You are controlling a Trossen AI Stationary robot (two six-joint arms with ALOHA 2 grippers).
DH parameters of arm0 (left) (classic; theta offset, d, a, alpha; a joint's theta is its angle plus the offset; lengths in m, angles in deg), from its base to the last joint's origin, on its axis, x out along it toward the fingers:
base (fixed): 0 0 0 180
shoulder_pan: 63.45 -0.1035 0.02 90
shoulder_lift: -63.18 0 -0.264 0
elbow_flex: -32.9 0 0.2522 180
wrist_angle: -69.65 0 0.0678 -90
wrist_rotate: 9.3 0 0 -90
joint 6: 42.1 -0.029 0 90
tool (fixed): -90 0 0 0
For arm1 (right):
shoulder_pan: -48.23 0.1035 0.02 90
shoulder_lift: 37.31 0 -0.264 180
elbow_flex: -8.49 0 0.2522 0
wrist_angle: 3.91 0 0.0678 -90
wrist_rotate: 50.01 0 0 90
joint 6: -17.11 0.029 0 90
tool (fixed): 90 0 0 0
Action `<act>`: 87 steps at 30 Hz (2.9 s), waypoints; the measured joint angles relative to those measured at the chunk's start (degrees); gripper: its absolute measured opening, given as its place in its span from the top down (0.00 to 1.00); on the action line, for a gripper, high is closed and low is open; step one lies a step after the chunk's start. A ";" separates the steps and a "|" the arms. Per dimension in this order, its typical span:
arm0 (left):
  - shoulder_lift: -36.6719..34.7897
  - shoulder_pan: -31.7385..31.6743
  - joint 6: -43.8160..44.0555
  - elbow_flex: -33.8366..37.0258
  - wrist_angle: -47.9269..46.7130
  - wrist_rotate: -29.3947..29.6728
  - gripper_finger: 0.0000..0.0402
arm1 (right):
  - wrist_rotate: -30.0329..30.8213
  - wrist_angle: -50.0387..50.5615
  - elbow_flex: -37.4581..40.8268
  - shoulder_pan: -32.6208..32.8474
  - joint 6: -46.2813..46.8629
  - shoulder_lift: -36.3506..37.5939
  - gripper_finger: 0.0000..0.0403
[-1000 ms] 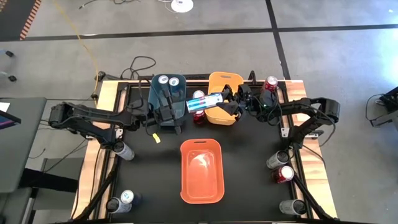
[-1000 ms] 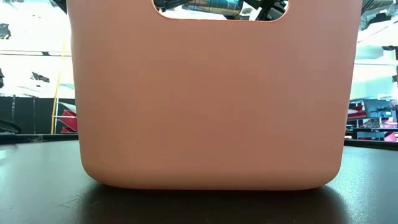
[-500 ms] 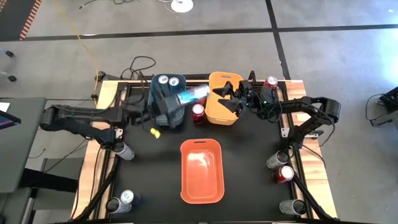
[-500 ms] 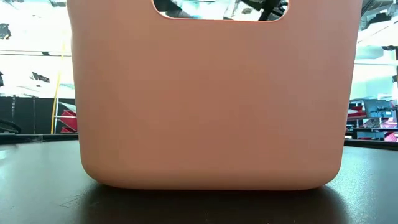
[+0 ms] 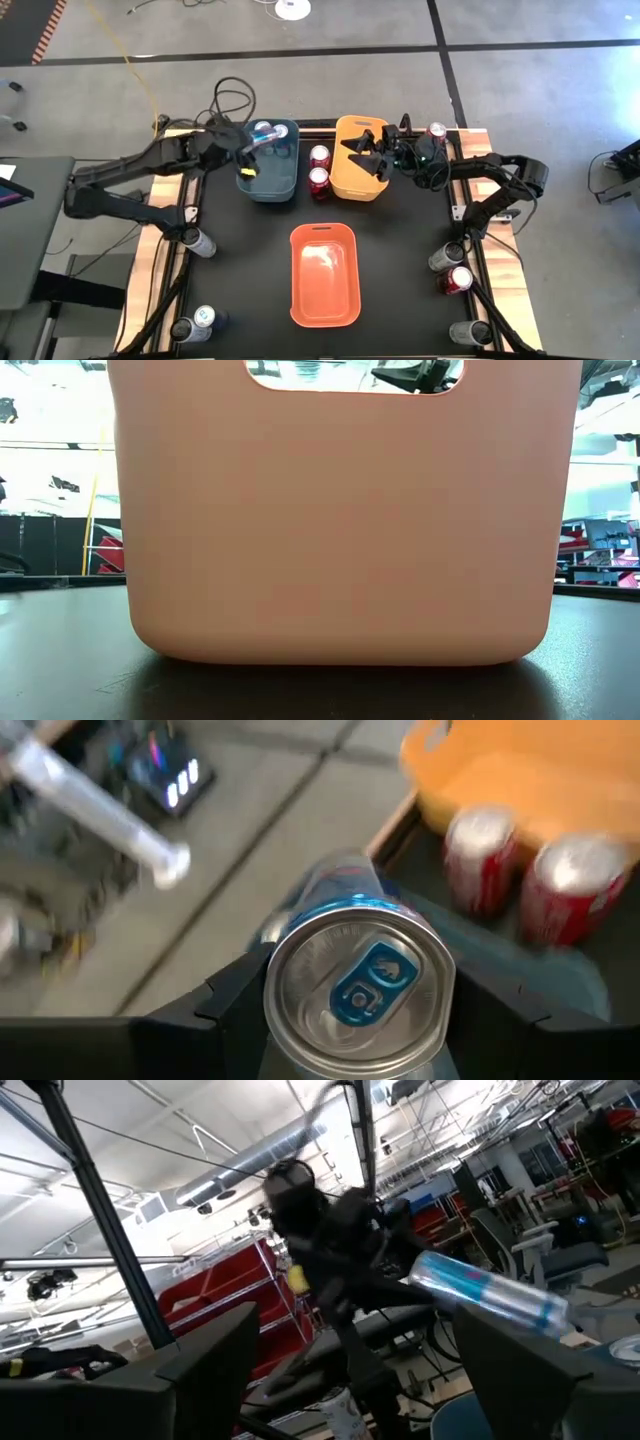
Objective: Sort soda cans
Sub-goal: Put the top blue soda can into the blue bin, then put the blue soda can into the blue bin
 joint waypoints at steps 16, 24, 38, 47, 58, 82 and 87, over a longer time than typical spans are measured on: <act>15.17 -11.01 3.63 1.09 -7.03 -13.59 0.43 | -3.50 0.97 0.00 -1.18 3.69 -0.02 0.14; 22.03 -16.71 4.69 1.09 -4.01 -18.16 0.43 | -3.50 2.84 0.00 -1.81 3.85 -0.02 0.15; 24.90 -20.67 4.43 -0.21 -2.85 -19.77 0.36 | -3.94 4.16 0.00 -2.58 3.84 -0.04 0.15; 24.98 -20.79 3.55 -2.71 -3.35 -21.60 0.29 | -4.13 5.12 0.00 -2.56 3.43 -0.06 0.15; 24.96 -20.81 1.97 -3.02 -1.49 -14.86 0.28 | -4.22 5.30 0.00 -2.56 3.41 -0.04 0.15; 8.72 -17.26 -3.37 -2.92 3.97 -15.31 0.28 | -4.79 15.43 0.00 -5.85 -1.96 -0.06 0.15; -1.21 -13.82 -3.35 4.38 7.72 -16.52 0.28 | -4.79 17.50 0.00 -7.13 -3.09 -0.07 0.15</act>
